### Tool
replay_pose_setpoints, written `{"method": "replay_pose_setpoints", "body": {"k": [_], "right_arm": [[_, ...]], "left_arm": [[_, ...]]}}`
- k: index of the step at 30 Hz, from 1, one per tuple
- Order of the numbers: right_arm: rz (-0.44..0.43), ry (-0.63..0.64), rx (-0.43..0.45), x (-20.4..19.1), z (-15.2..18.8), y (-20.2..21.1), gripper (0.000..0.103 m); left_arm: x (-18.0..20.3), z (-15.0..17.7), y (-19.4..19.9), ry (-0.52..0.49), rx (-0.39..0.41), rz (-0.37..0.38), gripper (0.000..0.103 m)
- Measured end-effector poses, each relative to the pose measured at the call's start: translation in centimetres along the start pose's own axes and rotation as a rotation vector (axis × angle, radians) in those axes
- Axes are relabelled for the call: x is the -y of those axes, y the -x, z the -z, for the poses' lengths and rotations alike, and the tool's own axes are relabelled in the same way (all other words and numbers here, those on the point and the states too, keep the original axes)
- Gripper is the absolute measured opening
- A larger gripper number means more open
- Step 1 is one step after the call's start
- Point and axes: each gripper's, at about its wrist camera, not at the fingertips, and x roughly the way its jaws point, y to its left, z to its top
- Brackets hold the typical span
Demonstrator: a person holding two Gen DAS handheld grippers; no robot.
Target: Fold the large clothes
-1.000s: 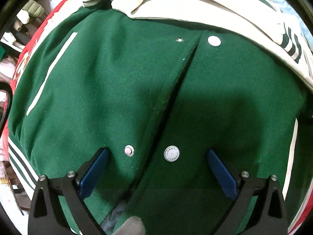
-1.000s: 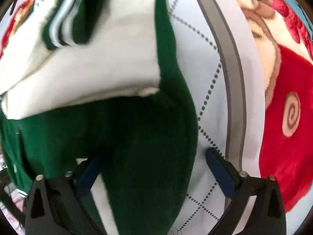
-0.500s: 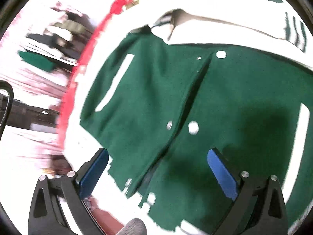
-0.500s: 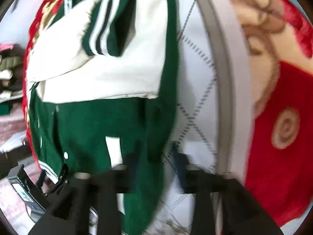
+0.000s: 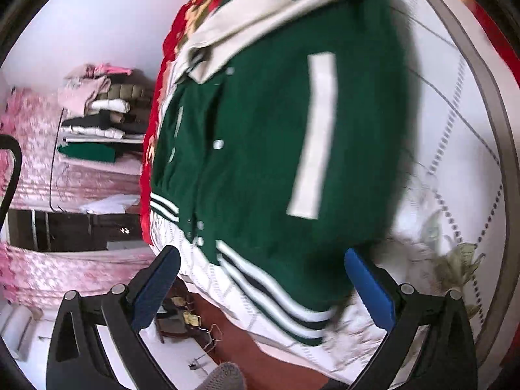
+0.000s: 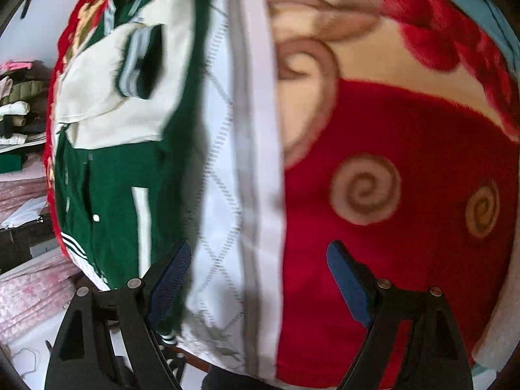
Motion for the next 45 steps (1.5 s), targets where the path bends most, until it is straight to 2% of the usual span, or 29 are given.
{"method": "replay_pose_setpoints", "body": {"k": [3,6,9,14,16,18,20,21,24,27,31,34,35,37,38,40,41,43,44,45], "right_arm": [[0.013,-0.006,-0.016,1.5,-0.1,-1.4,0.087],[0.001,-0.001,-0.018,2.2,-0.5,-2.2,0.087],[-0.034,-0.003,-0.019,2.6,-1.1,-2.7,0.087],[-0.118,-0.024,0.002,2.7,-2.9,-3.2,0.087],[-0.169,-0.034,0.019,2.5,-3.8,-3.3,0.087],[-0.228,-0.045,0.041,2.1,-4.9,-3.3,0.087],[-0.29,-0.06,0.062,1.5,-5.8,-3.3,0.087],[-0.342,-0.074,0.074,1.4,-6.4,-3.3,0.087],[-0.496,-0.12,0.102,1.1,-7.9,-3.7,0.087],[-0.598,-0.165,0.107,0.6,-9.5,-5.1,0.089],[-0.682,-0.222,0.097,0.3,-10.4,-6.2,0.089],[-0.703,-0.209,0.171,-0.4,-9.8,-3.1,0.088],[-0.687,-0.166,0.209,-1.0,-9.4,-1.4,0.088],[-0.688,-0.131,0.22,-1.1,-9.1,-0.3,0.088],[-0.691,-0.137,0.209,-1.1,-9.2,-0.6,0.088],[-0.642,-0.195,0.187,-0.6,-9.6,-1.0,0.088],[-0.63,-0.203,0.208,-0.4,-9.5,-0.5,0.087],[-0.488,-0.157,0.33,-1.2,-9.1,2.2,0.086],[-0.472,-0.11,0.382,-1.5,-8.8,3.4,0.086],[-0.483,-0.084,0.389,-1.9,-9.1,3.7,0.086]], "left_arm": [[2.1,-0.4,-1.1,-0.035,-0.011,-0.033,0.103],[2.8,-1.7,-2.8,-0.043,-0.024,-0.102,0.103],[1.4,-3.3,-4.8,0.0,-0.054,-0.139,0.103],[-1.2,-4.8,-6.6,0.083,-0.096,-0.131,0.102],[-2.0,-5.3,-6.6,0.119,-0.099,-0.103,0.083],[-2.5,-5.7,-6.3,0.155,-0.104,-0.037,0.038],[-2.3,-6.1,-5.9,0.162,-0.095,0.004,0.018],[-2.5,-6.2,-5.7,0.167,-0.092,0.006,0.016],[-3.3,-6.2,-5.6,0.2,-0.093,0.033,0.013],[-3.9,-6.2,-5.5,0.209,-0.086,0.04,0.012],[-4.5,-6.6,-5.1,0.219,-0.088,0.06,0.012],[-4.8,-6.8,-4.9,0.225,-0.094,0.08,0.011],[-5.1,-6.8,-4.8,0.232,-0.092,0.084,0.011],[-5.6,-6.7,-4.9,0.234,-0.092,0.097,0.011],[-5.6,-6.7,-4.9,0.232,-0.09,0.103,0.011],[-5.9,-6.8,-4.8,0.229,-0.087,0.108,0.011],[-6.2,-6.8,-4.8,0.236,-0.086,0.116,0.011],[-6.4,-6.9,-4.8,0.239,-0.087,0.125,0.011],[-6.5,-6.9,-4.9,0.242,-0.087,0.13,0.011],[-6.6,-6.9,-4.9,0.243,-0.086,0.134,0.011]]}}
